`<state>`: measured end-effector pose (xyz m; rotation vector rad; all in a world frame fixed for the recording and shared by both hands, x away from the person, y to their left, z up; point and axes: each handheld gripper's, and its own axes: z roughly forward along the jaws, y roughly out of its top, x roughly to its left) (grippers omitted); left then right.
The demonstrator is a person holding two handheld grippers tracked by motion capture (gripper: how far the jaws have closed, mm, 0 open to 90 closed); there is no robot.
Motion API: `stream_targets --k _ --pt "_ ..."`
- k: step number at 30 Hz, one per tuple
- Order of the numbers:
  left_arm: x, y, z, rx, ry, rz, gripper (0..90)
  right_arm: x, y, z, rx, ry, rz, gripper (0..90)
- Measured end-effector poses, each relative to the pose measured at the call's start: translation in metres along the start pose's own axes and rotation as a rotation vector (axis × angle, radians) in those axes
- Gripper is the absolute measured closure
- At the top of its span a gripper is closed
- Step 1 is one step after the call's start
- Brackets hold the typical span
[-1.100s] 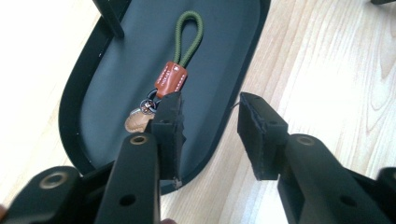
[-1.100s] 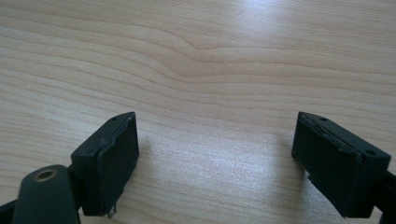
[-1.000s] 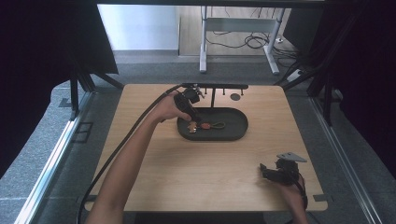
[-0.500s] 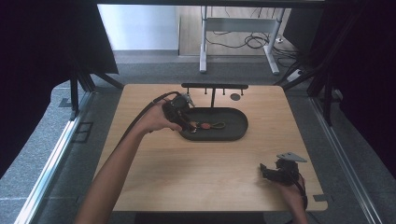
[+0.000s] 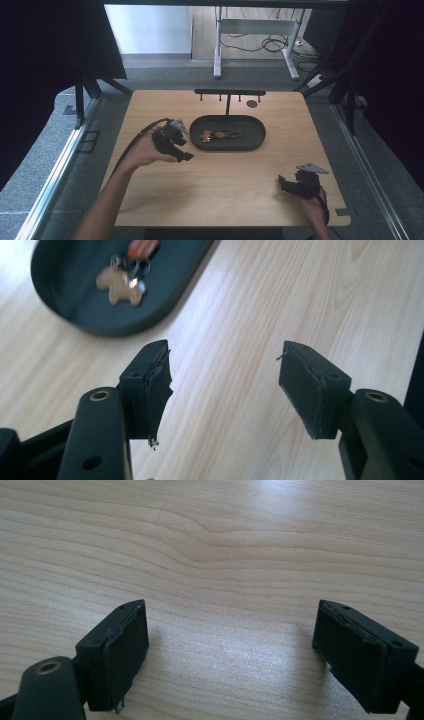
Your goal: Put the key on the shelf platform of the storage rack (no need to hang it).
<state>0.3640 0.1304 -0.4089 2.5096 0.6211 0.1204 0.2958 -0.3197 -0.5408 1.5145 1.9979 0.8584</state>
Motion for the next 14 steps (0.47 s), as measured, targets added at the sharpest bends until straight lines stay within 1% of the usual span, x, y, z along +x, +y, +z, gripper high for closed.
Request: stream_targets --k 3,5,8,11,14 --pt "-0.004 -0.018 0.003 -0.005 -0.001 -0.003 38.0 0.0 0.0 0.0 0.0 -0.001 -0.003 14.9" --pt "-0.006 -0.025 0.006 0.002 0.01 -0.006 38.0 0.0 0.0 0.0 0.001 -0.001 0.003 14.9" --pt "-0.006 -0.031 0.006 0.004 0.009 -0.009 38.0 0.0 0.0 0.0 0.001 -0.001 0.004 14.9" --pt "-0.007 -0.032 0.005 0.005 0.017 -0.005 38.0 0.0 0.0 0.0 0.001 -0.002 0.003 14.9" --pt "-0.009 -0.032 0.005 -0.005 0.022 -0.006 37.6 0.0 0.0 0.0 0.001 -0.002 0.004 14.9"
